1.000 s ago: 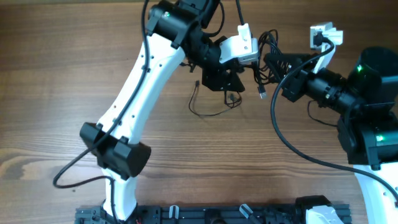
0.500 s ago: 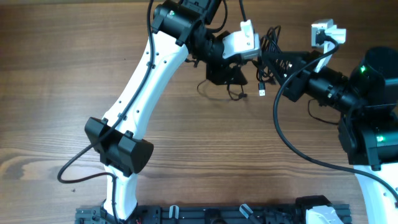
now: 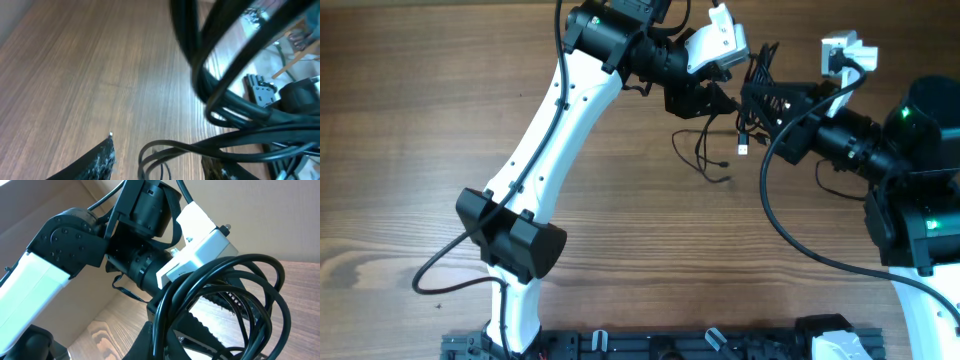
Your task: Untangle cables
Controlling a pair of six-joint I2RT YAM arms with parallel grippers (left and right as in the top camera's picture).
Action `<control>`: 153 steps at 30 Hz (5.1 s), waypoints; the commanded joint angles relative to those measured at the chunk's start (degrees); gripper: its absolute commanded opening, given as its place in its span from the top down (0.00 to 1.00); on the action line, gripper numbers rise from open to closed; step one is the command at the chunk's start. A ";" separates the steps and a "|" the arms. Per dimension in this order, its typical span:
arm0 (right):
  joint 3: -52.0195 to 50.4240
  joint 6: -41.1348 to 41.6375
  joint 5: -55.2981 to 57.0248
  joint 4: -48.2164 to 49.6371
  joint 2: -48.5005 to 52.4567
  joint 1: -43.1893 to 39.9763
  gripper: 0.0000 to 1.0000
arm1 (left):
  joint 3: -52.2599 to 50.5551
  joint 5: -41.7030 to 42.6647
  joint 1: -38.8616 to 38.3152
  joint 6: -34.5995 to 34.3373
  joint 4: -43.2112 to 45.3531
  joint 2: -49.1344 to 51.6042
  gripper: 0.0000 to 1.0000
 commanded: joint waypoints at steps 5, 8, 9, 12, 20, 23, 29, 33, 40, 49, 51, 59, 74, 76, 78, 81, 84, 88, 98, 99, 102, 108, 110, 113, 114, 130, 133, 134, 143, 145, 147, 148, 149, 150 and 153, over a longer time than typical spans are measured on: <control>0.98 -0.66 -1.55 0.74 -1.01 0.09 0.95 | -0.04 6.60 -0.26 -0.76 0.35 2.47 0.50; 0.98 -0.66 -1.40 0.70 -1.01 0.09 0.95 | -0.04 7.28 -0.26 -0.74 0.24 2.47 0.63; 0.98 -0.68 -1.38 0.70 -1.01 0.09 0.95 | -0.04 8.17 -0.26 -0.72 0.28 2.47 0.66; 0.98 -0.66 -0.92 0.48 -1.01 0.09 0.91 | -0.04 9.81 -0.20 -0.74 0.90 2.47 0.94; 0.98 -0.70 7.08 -1.46 -0.98 -0.02 0.01 | 0.11 4.09 4.33 -15.10 3.19 -0.90 0.96; 0.96 -0.42 8.74 -2.14 -0.48 -0.02 0.00 | 0.13 0.35 7.50 -20.59 3.19 -3.41 0.96; 0.96 9.05 32.28 -15.23 4.76 -0.02 0.01 | 0.11 -14.05 12.98 -30.34 0.39 -8.48 0.96; 0.96 10.25 32.57 -18.93 10.10 -0.02 0.00 | 0.11 -14.60 14.43 -30.91 -0.72 -11.10 0.95; 0.96 18.51 43.01 -30.23 23.56 0.04 0.01 | 0.13 -27.54 14.71 -44.00 -0.70 -15.30 0.82; 0.70 44.74 30.40 -38.80 38.07 2.54 0.00 | 0.11 -30.80 14.71 -47.25 -3.08 -17.40 0.75; 0.70 47.36 30.29 -38.73 40.41 4.48 0.01 | 0.11 -30.80 14.71 -47.23 -4.15 -17.40 0.75; 0.70 50.34 31.56 -36.30 46.18 8.61 0.45 | 0.11 -30.84 14.71 -47.17 -6.49 -17.40 0.75; -8.76 81.81 35.47 -33.11 46.18 8.61 0.36 | 0.11 -31.52 14.71 -46.56 -9.75 -17.40 0.77; -9.60 81.05 34.97 -31.58 46.16 8.61 0.96 | 0.11 -32.37 14.71 -46.58 -10.27 -17.40 0.77; -8.48 69.46 32.54 -29.49 45.53 8.59 0.96 | 0.11 -33.64 14.71 -46.58 -10.45 -17.40 0.77; -2.14 51.39 31.63 -28.76 42.53 8.76 0.96 | 0.11 -33.81 14.71 -46.58 -9.92 -17.40 0.80; 8.83 25.18 28.76 -28.13 36.52 8.98 0.96 | 0.11 -35.98 14.71 -46.60 -9.20 -17.38 0.96; 21.38 4.35 24.52 -27.78 27.30 9.57 0.96 | 0.11 -38.40 14.71 -46.64 -9.27 -17.33 0.96; 26.75 -14.29 25.18 -7.41 4.94 9.57 0.96 | 0.07 -12.11 14.64 -31.45 -8.90 -15.67 0.85; 26.75 -14.38 25.44 -7.91 4.17 9.57 0.96 | 0.07 -6.80 14.64 -28.52 -8.92 -15.26 0.78; 26.75 -14.38 25.44 -10.45 4.26 9.57 0.96 | 0.02 6.73 14.21 -19.56 -8.90 -14.25 0.47; 26.75 -14.34 26.51 -12.41 5.77 9.57 0.96 | 0.00 11.21 8.61 -13.97 -10.71 -9.09 0.05; 26.75 -14.29 30.16 -12.37 5.77 9.55 0.96 | 0.00 4.87 6.73 -14.01 -11.34 -6.97 0.11; 26.75 -14.23 34.71 -10.86 5.75 9.55 0.96 | 0.00 2.12 6.12 -14.16 -11.50 -5.88 0.09; 26.75 -14.16 36.68 -9.62 5.66 9.55 0.96 | 0.00 2.21 6.12 -14.14 -11.47 -5.77 0.07; 26.75 -14.32 41.42 -2.12 3.82 9.55 0.96 | -0.31 0.50 -2.86 -6.64 -9.51 4.87 0.12; 26.75 -14.36 43.23 -2.95 3.87 9.55 0.96 | -0.31 0.24 -5.33 -8.04 -9.29 5.53 0.16; 26.75 -14.25 45.51 -3.28 4.04 9.55 0.96 | -0.31 -0.50 -6.16 -9.38 -8.94 5.57 0.18; 26.75 -9.68 59.54 13.66 7.54 9.55 0.96 | -0.31 -13.18 -6.19 -22.16 -5.22 5.57 0.16; 26.75 -9.60 59.39 18.16 7.41 9.55 0.96 | -0.31 -12.48 -6.19 -22.16 -4.90 5.57 0.13; 26.75 -8.90 58.62 18.73 7.34 9.55 0.96 | -0.31 -8.94 -6.23 -22.16 -3.74 5.57 0.11; 26.75 -8.33 58.40 18.29 7.32 9.55 0.96 | -0.31 -6.82 -6.25 -22.16 -2.80 5.57 0.11; 26.75 -8.31 58.23 17.88 7.32 9.55 0.96 | -0.31 -4.20 -6.25 -22.21 -1.33 5.57 0.12; 26.75 -8.37 58.25 17.27 7.32 9.55 0.96 | -0.31 -2.21 -6.25 -23.30 0.44 5.57 0.14; 26.75 -9.60 58.27 16.68 7.32 9.55 0.96 | -0.31 -1.03 -6.29 -31.65 6.97 5.60 0.14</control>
